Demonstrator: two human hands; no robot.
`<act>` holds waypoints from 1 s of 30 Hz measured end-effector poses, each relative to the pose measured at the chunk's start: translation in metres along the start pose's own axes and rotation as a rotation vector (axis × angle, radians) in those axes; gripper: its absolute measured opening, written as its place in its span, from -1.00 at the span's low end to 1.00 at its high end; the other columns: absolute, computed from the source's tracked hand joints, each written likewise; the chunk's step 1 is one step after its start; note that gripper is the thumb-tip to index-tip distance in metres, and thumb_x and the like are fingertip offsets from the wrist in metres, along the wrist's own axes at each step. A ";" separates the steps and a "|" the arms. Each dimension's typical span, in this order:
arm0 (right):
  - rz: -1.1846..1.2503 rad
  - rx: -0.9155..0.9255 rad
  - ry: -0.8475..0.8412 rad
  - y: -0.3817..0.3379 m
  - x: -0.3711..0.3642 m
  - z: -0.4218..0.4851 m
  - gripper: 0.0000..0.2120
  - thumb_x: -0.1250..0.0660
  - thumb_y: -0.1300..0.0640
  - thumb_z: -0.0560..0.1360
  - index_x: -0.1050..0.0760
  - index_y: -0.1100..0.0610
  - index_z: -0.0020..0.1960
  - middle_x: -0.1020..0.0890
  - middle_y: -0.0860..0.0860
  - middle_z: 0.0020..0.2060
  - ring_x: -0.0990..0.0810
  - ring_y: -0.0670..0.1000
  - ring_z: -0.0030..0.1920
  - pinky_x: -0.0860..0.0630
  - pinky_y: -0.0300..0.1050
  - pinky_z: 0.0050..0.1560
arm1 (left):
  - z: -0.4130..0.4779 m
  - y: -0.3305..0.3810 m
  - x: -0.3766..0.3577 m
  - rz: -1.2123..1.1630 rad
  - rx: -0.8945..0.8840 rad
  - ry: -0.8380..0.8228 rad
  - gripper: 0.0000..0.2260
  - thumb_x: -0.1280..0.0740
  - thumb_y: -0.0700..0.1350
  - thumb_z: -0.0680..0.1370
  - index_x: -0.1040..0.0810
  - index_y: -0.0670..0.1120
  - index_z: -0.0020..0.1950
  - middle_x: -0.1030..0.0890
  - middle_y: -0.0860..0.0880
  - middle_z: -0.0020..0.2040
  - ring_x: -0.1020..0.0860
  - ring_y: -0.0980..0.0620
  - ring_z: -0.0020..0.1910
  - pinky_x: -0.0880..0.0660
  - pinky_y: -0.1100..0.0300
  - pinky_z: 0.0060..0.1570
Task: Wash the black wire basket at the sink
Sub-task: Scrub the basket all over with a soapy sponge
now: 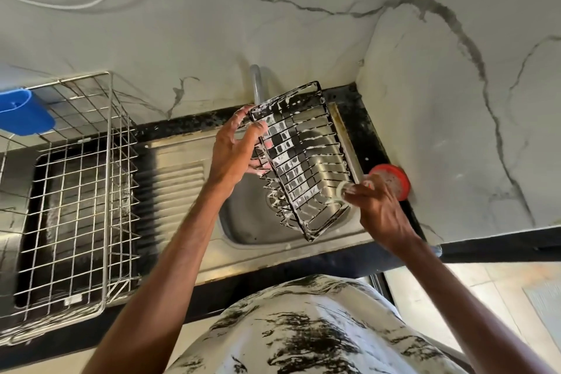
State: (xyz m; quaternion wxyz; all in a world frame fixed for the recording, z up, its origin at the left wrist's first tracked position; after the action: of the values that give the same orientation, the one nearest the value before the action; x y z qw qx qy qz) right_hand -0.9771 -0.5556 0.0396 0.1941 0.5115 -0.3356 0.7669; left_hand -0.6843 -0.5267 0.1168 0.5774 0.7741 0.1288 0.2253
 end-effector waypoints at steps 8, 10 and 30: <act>0.009 0.146 0.007 0.001 0.016 0.040 -0.63 -0.46 0.48 0.32 -0.73 0.17 0.05 -0.74 0.08 0.03 -0.58 0.12 0.06 -0.56 -0.08 0.02 | 0.001 0.002 -0.003 0.018 0.125 -0.055 -0.32 -0.39 0.23 0.51 -0.32 0.11 0.60 -0.65 0.09 0.16 -0.72 -0.31 -0.14 -0.69 -0.10 -0.32; 0.055 0.128 0.007 0.004 0.020 0.058 -0.69 -0.38 0.39 0.42 -0.72 0.17 0.09 -0.71 0.11 0.07 -0.57 0.08 0.16 -0.58 0.09 0.17 | 0.001 0.001 -0.007 0.045 0.119 -0.085 -0.33 -0.38 0.27 0.49 -0.37 0.10 0.56 -0.74 0.13 -0.05 -0.71 -0.34 -0.20 -0.68 -0.08 -0.34; 0.166 0.047 0.020 -0.002 0.036 0.065 -0.74 -0.47 0.42 0.40 -0.73 0.16 0.01 -0.69 0.11 0.05 -0.63 -0.01 0.05 -0.41 -0.52 0.20 | 0.004 0.000 -0.019 0.222 0.071 -0.138 -0.18 -0.27 0.45 0.38 -0.29 0.19 0.60 -0.54 0.24 -0.03 -0.74 -0.16 -0.25 -0.71 -0.11 -0.28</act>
State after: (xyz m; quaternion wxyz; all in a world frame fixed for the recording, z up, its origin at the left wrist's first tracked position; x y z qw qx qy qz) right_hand -0.9482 -0.6024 0.0894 0.1213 0.4786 -0.3568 0.7931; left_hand -0.6989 -0.5391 0.1125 0.5289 0.8171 0.0104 0.2292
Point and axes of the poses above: each hand's wrist, its own z-axis towards the middle knuckle, its own x-axis out of the back of the hand, y = z × x, the point moved 6 cm from there along z, towards the middle knuckle
